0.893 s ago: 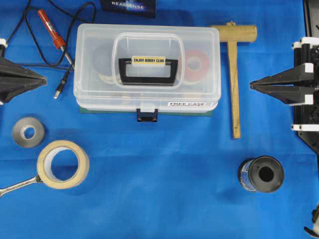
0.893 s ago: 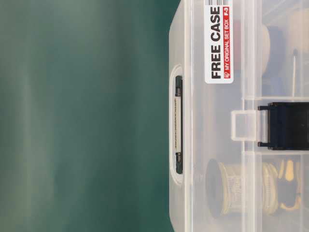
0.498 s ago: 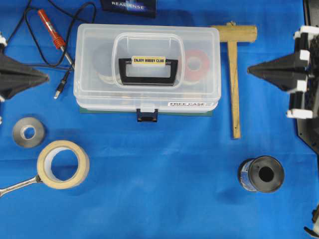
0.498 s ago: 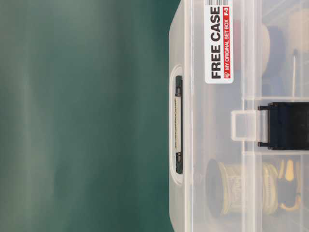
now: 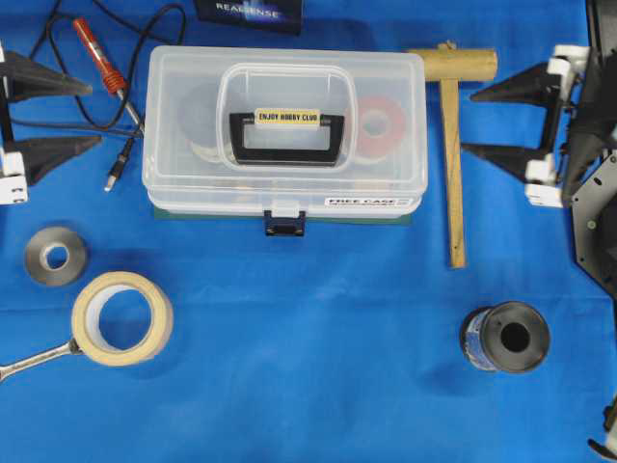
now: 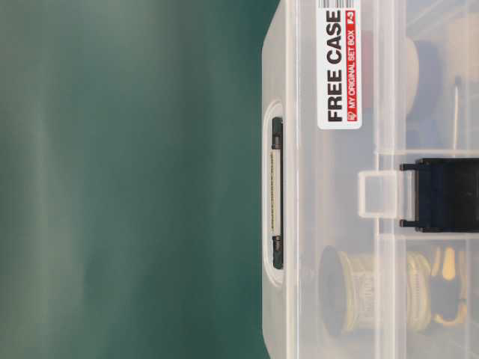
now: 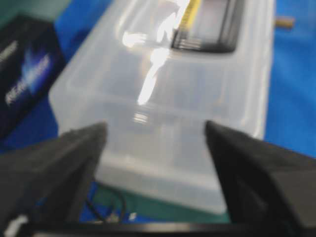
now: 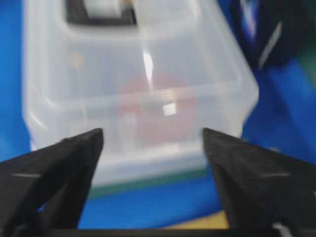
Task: Open the tool box with both arms.
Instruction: 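Move both grippers inward toward the left and right sides of the box lid, then grip the lid edges with both grippers and start lifting upward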
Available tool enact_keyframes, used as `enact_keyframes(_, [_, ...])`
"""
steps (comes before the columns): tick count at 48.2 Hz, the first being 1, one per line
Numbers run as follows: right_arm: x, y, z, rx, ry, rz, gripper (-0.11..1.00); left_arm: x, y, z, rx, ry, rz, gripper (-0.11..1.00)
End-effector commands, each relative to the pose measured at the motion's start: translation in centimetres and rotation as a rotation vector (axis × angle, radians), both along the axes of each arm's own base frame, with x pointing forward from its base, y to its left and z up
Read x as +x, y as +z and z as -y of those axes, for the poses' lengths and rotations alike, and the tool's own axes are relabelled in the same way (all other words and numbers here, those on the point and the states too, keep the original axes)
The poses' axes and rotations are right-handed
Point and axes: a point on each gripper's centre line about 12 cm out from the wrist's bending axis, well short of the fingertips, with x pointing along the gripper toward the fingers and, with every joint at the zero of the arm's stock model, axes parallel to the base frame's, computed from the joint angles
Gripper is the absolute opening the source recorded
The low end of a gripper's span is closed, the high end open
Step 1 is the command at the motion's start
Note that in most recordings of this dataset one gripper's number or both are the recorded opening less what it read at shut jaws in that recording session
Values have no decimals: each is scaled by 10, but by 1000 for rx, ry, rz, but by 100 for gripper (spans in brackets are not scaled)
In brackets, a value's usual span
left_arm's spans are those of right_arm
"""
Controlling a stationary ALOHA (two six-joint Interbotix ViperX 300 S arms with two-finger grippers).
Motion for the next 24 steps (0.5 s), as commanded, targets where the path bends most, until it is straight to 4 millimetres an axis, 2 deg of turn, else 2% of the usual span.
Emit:
enact_keyframes(1, [4, -8, 5, 19, -17, -41, 86, 2, -6, -3, -8, 12, -28, 86])
enact_keyframes(4, [6, -14, 7, 26, -24, -67, 86, 3, -13, -4, -16, 16, -54, 92])
enact_keyframes(13, [13, -26, 10, 43, -28, -115, 85, 11, -28, -7, -29, 17, -97, 91])
enact_keyframes(24, [25, -32, 14, 40, -32, -110, 85, 30, -37, -12, -26, 16, -93, 91])
